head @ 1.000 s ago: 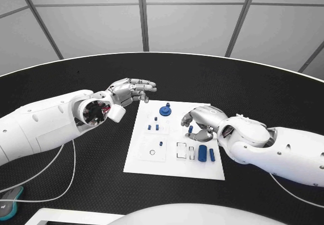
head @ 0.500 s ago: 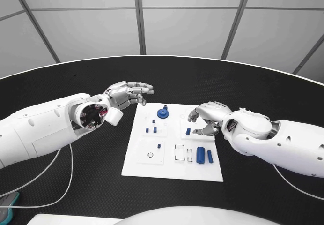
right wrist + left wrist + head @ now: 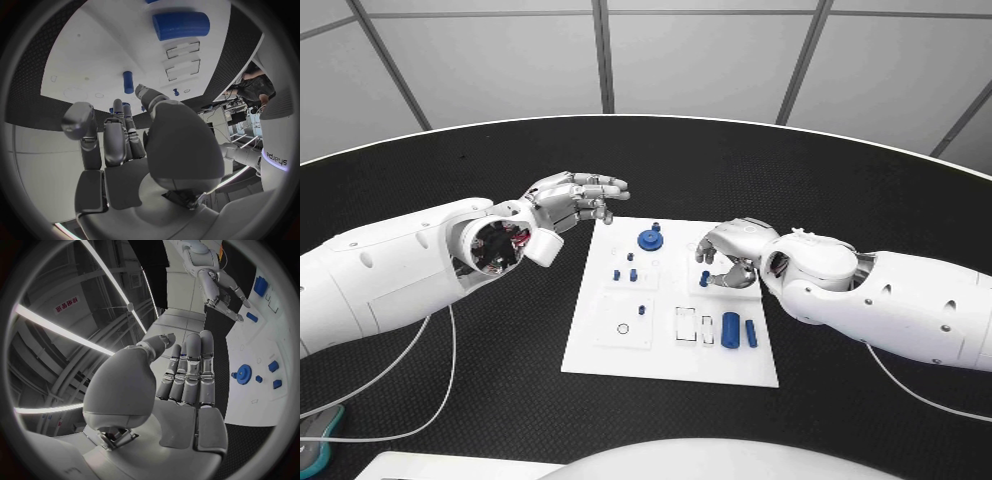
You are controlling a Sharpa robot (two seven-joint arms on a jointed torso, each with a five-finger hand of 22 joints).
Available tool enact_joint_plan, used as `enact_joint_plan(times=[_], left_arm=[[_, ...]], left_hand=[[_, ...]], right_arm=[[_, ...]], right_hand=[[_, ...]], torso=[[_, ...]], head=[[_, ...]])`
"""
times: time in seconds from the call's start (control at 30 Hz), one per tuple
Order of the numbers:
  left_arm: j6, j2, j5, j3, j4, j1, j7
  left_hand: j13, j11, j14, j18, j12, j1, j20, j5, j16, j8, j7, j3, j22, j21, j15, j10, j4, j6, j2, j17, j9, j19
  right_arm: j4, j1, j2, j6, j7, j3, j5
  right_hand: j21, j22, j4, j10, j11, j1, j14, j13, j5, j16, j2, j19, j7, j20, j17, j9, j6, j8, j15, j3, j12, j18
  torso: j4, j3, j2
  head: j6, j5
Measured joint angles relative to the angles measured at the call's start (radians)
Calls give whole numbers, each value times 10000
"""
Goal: Assemble the parts on the task board
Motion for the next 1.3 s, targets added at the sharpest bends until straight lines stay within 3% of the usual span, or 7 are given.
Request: enact_joint_plan(times=[0.4,0.83,1.3], left_arm=[[-14,0,0,0,23,1,-7],[-23,-1,0,0,35,1,-13],[-21,5,0,1,31,1,-24]], left_hand=[[1,0,0,0,0,0,0,0,0,0,0,0,0,0,0,0,0,0,0,1,-1,0],[-1,0,0,-1,4,0,0,0,0,0,0,-6,-11,-14,0,0,6,0,0,-1,-1,0],[-8,0,0,0,50,0,0,0,1,0,0,-32,-17,-52,0,0,32,0,0,-17,7,0]], right_arm=[[-353,-46,270,324,-14,-57,-5],[-565,-121,423,549,-19,-83,-5],[-594,-172,505,378,43,-88,-5]], right_hand=[[195,126,18,264,-57,79,0,-138,77,78,1,37,113,-37,144,5,320,51,0,535,61,-1],[388,278,-85,740,-153,196,-2,-246,152,191,120,74,322,-74,220,162,894,361,-73,1100,98,0],[567,397,-167,1097,-225,151,-10,-257,152,191,245,108,217,-109,205,286,1179,543,-134,1236,98,0]], torso=[[-4,7,0],[-13,-2,-12],[-17,-6,-12]], head=[[-39,16],[-78,35],[-115,54]])
